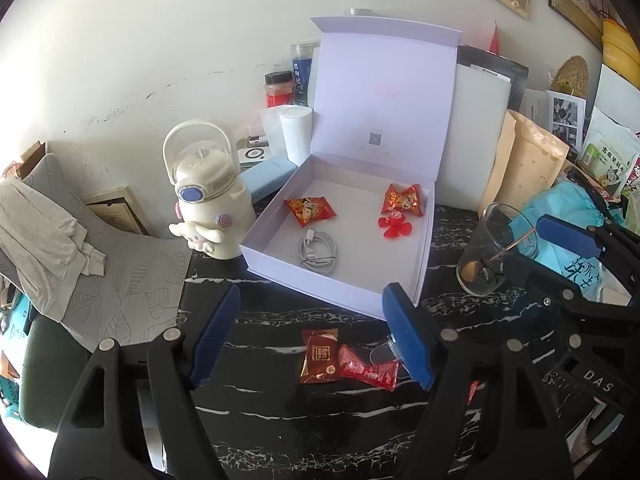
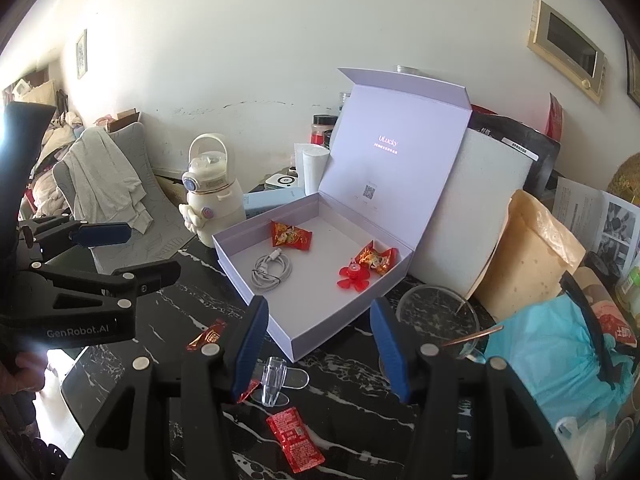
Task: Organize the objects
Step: 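Withdraw both tools from the box toward the remaining table items, then grasp the brown chocolate packet with left tool while right grasps red ketchup sachet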
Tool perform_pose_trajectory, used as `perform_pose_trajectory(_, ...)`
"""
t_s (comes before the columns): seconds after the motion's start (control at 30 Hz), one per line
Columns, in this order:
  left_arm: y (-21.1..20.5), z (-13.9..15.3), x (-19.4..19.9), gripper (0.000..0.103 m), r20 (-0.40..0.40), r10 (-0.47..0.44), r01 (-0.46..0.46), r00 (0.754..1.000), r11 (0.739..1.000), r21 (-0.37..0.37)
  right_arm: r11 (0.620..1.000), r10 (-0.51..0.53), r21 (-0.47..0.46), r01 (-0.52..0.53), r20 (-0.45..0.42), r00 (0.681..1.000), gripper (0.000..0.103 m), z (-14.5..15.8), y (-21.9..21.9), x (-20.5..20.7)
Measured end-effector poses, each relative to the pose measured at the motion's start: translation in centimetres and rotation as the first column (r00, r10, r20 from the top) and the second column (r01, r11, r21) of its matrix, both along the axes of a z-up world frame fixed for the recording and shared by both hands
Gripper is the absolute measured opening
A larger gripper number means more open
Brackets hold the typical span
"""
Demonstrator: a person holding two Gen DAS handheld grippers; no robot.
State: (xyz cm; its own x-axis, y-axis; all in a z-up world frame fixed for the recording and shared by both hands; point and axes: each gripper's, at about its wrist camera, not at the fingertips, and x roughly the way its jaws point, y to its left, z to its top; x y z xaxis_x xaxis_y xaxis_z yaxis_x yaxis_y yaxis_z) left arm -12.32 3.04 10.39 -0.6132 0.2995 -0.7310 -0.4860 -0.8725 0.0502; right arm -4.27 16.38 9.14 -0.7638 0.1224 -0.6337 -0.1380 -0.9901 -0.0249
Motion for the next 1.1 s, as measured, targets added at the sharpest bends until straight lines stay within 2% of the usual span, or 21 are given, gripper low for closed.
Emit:
perform_pose_trajectory(0.37,-1.1,-1.5,2.4,0.074,0.026,0.021,-0.021,0.999,1.0,-0.003,0.999,0.03,-0.02,-0.03,0.019,0.999,0.054,-1.8,-0.9,2.6)
perform_pose_trajectory(1.1,-2.1,-7.6,3.8,0.074,0.143,0.021,-0.025,0.99,0.999,0.028,0.995,0.082,-0.074,-0.074,0.111,0.991,0.054,-7.9,-1.4,4.4)
